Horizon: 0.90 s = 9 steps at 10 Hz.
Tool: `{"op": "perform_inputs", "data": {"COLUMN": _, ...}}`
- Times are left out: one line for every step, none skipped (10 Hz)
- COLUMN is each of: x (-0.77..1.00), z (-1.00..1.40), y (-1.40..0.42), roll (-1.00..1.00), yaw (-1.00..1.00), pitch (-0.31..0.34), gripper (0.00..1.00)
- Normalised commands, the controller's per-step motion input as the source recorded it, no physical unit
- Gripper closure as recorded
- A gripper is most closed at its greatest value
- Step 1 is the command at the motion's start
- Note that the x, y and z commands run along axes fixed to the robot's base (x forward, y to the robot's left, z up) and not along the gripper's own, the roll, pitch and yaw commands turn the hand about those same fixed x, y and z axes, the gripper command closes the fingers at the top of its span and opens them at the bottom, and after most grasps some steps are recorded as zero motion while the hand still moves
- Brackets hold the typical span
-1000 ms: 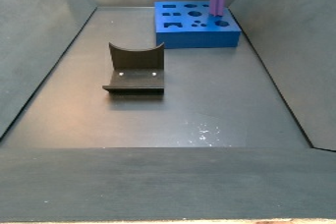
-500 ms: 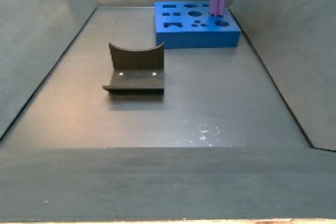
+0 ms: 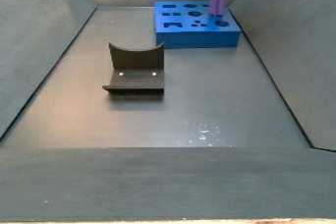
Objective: Pick up the star object. Move up. Move to above the board. Insert the star object.
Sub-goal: Insert the star object.
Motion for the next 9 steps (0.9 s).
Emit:
{"op": "perform_inputs", "data": {"x": 0.0, "z": 0.0, "y": 0.1, "roll": -0.05, "yaw": 0.0, "pitch": 0.0, "gripper": 1.0}}
{"op": "perform_inputs", "data": {"x": -0.04, "z": 0.0, "y": 0.0, "roll": 0.0, "yaw": -0.05, "pitch": 0.0, "gripper": 1.0}}
{"op": "perform_inputs", "data": {"x": -0.15, "z": -0.03, "y": -0.11, "roll": 0.09, "yaw": -0.14, "pitch": 0.0, "gripper": 1.0}}
{"op": "perform_inputs", "data": {"x": -0.06, "z": 0.0, "y": -0.07, "roll": 0.08, "yaw": -0.15, "pitch": 0.0, "gripper": 1.0}}
{"op": "perform_inputs", "data": {"x": 0.0, "z": 0.0, "y": 0.0, "roll": 0.0, "yaw": 0.0, "pitch": 0.013, "gripper": 1.0}}
{"op": "perform_inputs", "data": {"x": -0.05, "z": 0.0, "y": 0.0, "roll": 0.0, "yaw": -0.01, "pitch": 0.0, "gripper": 1.0}}
{"op": "perform_inputs", "data": {"x": -0.12, "z": -0.02, "y": -0.08, "roll": 0.02, "yaw": -0.07, "pitch": 0.0, "gripper": 1.0}}
{"op": "perform_inputs", "data": {"x": -0.05, "z": -0.11, "y": -0.37, "roll": 0.23, "yaw": -0.07, "pitch": 0.0, "gripper": 1.0}}
{"op": "perform_inputs", "data": {"x": 0.0, "z": -0.04, "y": -0.24, "roll": 0.1, "yaw": 0.0, "pitch": 0.0, "gripper": 1.0}}
